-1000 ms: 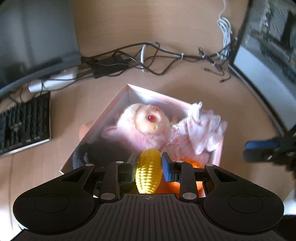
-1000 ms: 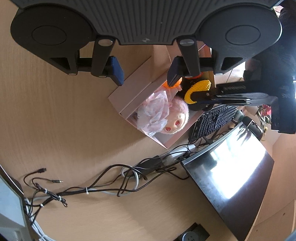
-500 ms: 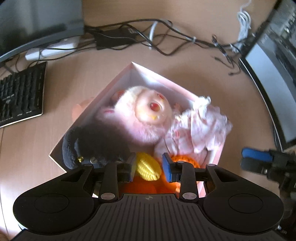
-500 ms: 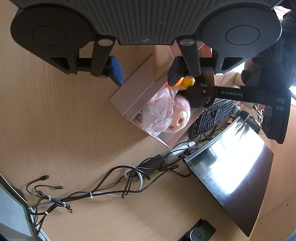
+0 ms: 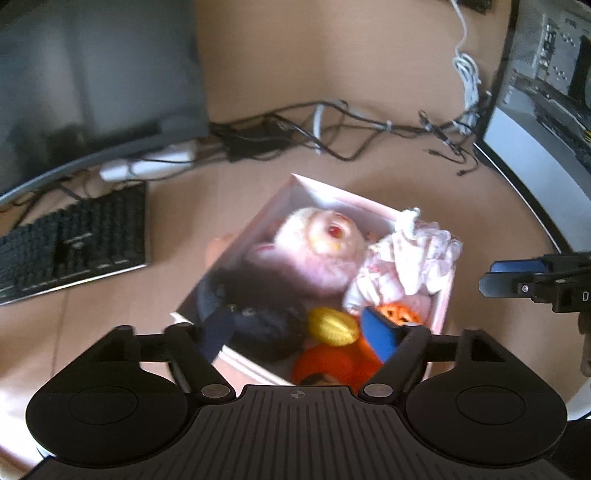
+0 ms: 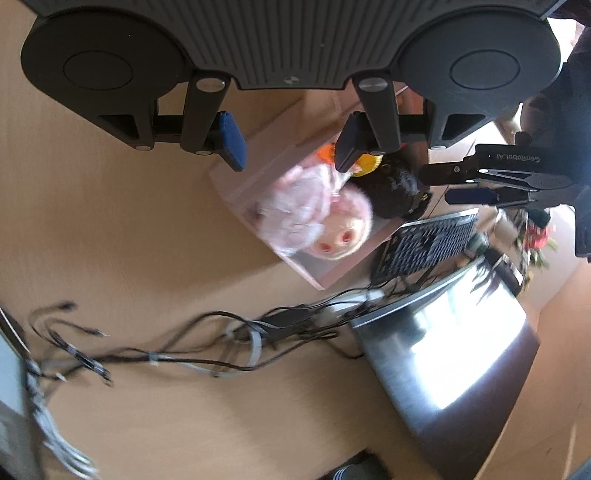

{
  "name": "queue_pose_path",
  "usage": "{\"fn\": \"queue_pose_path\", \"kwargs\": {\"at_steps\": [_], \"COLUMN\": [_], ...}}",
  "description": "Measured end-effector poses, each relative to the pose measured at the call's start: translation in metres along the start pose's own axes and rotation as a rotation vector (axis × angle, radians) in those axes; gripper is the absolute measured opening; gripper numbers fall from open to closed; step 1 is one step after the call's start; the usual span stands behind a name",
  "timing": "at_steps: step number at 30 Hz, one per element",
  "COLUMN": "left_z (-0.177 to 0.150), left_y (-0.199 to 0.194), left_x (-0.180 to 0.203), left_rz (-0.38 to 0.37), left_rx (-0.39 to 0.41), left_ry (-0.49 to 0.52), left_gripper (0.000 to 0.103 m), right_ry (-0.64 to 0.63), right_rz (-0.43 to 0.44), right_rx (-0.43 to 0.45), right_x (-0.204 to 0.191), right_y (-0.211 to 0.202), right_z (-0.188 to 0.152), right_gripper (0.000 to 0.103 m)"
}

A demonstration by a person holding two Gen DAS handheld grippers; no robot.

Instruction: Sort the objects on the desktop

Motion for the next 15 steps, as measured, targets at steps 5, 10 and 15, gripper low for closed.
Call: {"fn": "queue_pose_path", "kwargs": {"at_steps": [5,10,15], "left_z": [-0.014,-0.033,-0.045], "left_y": [-0.005,-0.008,-0.006], "left_x": [-0.032,-0.065,-0.077], "left_rz": [0.027,0.039,0.022], "left_rx": [0.022,0.021,0.027], "left_ry": [-0.096,-0.202,-0.258], "left_gripper": [0.093,0.094,0.094], "right_ry": [-0.21,-0.441,-0.552], "right_rz": [-0.016,-0.026,-0.082], "right_rx": [-0.047,-0.093,-0.162], "right_x": [-0.048,-0.098,-0.114], "right_y": [0.027,0.059,0.092], "right_z": [0.012,0.014,0.008], "right_gripper": [0.053,0.043,0.034]}}
Point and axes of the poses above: each gripper's, at about its wrist camera, not at the fingertips, and y roughly the way its jaws point, x to its right, z to its top, the point moved 9 cm from there along y, roughly the way its jaws point
